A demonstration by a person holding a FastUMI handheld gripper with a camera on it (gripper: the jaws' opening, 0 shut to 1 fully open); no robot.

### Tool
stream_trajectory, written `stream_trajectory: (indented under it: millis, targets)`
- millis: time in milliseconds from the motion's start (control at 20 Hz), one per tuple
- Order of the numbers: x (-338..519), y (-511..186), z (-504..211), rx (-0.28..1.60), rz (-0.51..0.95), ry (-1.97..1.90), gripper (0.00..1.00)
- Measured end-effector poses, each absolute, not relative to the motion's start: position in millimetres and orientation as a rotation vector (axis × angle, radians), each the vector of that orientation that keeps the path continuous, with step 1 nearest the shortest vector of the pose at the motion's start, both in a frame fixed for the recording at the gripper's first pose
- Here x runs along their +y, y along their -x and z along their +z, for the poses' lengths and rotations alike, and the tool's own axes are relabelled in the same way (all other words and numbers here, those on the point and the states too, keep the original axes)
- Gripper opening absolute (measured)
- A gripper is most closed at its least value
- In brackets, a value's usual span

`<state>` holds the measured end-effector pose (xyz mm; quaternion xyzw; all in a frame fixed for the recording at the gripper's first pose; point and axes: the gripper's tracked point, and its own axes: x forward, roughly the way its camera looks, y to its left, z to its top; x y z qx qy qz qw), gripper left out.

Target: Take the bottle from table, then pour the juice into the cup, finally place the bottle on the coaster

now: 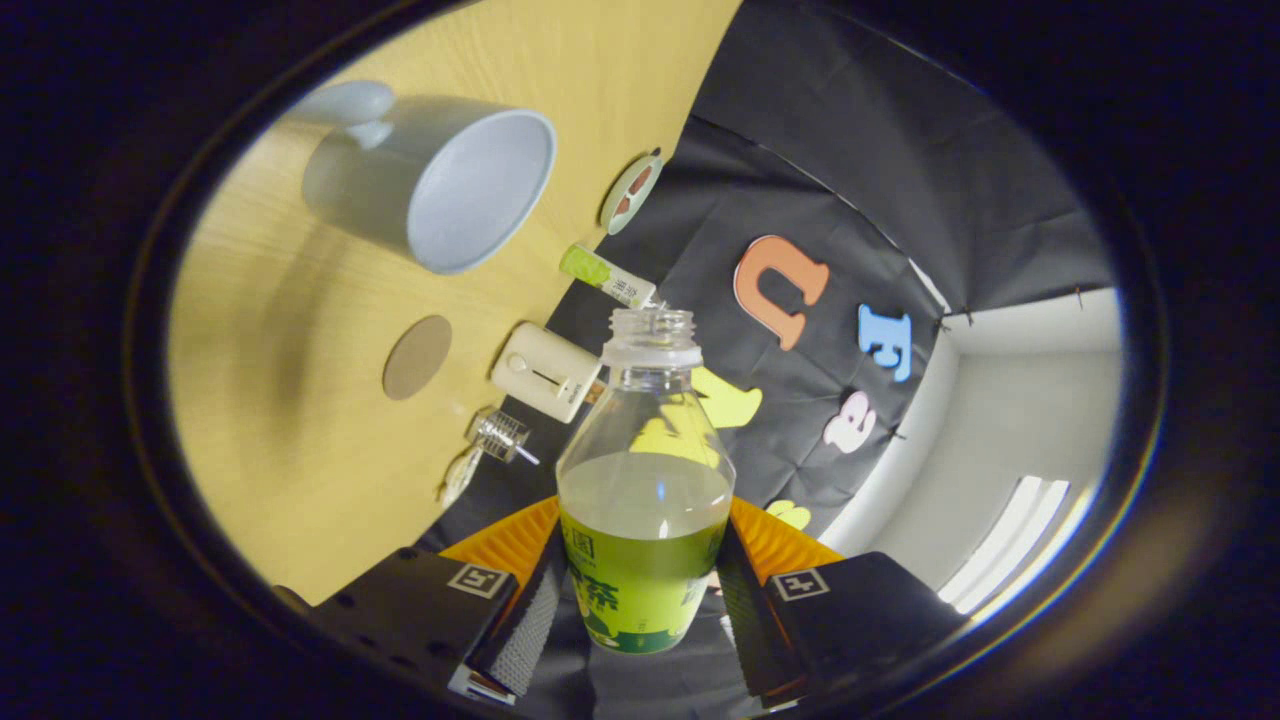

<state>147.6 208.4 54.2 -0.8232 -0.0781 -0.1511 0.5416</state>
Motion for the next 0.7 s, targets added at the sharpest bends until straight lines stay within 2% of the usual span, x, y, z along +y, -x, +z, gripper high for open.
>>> stream_trajectory:
  millis: [500,700]
  targets:
    - [231.7,-172.4,26.2,0.012,-0.019,0.965,0.81]
    - [230.3,-183.4,33.7,0.045,0.037,0.676,0.81]
